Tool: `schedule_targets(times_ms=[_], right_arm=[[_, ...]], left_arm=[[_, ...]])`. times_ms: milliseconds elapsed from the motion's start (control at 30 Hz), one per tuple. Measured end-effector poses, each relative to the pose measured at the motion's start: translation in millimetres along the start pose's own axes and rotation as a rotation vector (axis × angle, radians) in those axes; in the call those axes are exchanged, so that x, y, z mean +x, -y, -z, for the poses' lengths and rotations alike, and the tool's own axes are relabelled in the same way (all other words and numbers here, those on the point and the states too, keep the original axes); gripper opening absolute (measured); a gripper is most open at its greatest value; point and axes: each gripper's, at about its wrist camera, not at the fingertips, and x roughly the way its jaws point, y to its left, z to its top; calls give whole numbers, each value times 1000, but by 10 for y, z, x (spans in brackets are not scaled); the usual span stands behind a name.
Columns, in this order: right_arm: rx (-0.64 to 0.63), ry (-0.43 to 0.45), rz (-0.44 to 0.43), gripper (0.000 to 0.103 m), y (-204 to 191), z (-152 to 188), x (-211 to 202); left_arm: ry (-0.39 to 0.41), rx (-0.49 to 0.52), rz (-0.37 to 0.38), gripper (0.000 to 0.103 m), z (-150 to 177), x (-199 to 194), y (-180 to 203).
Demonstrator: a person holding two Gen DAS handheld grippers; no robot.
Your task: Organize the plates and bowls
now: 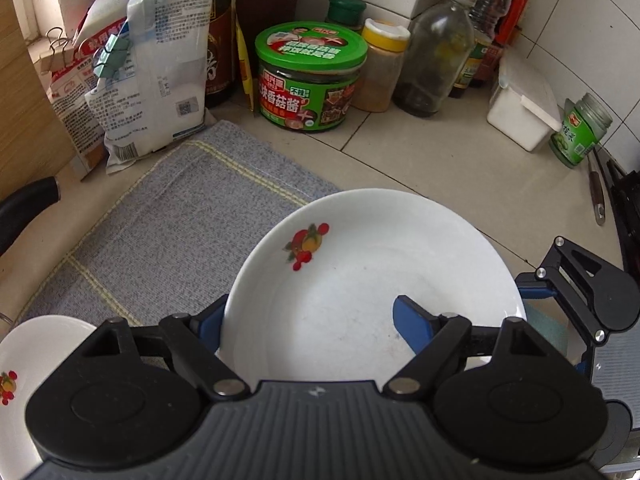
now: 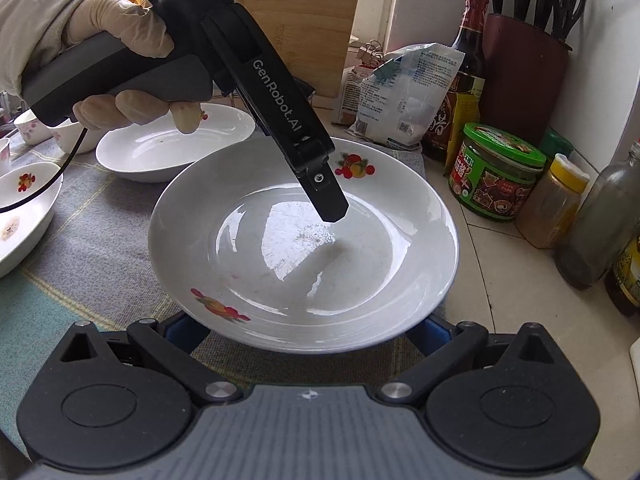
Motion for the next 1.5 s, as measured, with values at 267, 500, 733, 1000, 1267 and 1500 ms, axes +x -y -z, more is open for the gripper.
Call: schedule_targets(times_ms=[267, 500, 733, 1000, 1267, 1500], right_arm=[[-1, -18, -2, 103, 73, -27, 128], [3, -28, -4, 103, 108, -15, 176], [7, -28, -8, 103, 138, -16, 195], [7, -44, -20, 103, 163, -23, 206], [-3, -59, -13, 103, 158, -15, 176], [40, -69, 34, 103, 149, 27, -65]], left_arm=[[-7, -12, -15, 84, -95, 162, -72], [-11, -24, -13, 84, -120, 234, -110], [-10, -21, -24, 84, -136, 269, -116], [-14, -12, -24, 84, -127, 257, -94], [20, 23, -31, 86, -57, 140, -49], [168, 96, -120, 94, 101, -343, 119]])
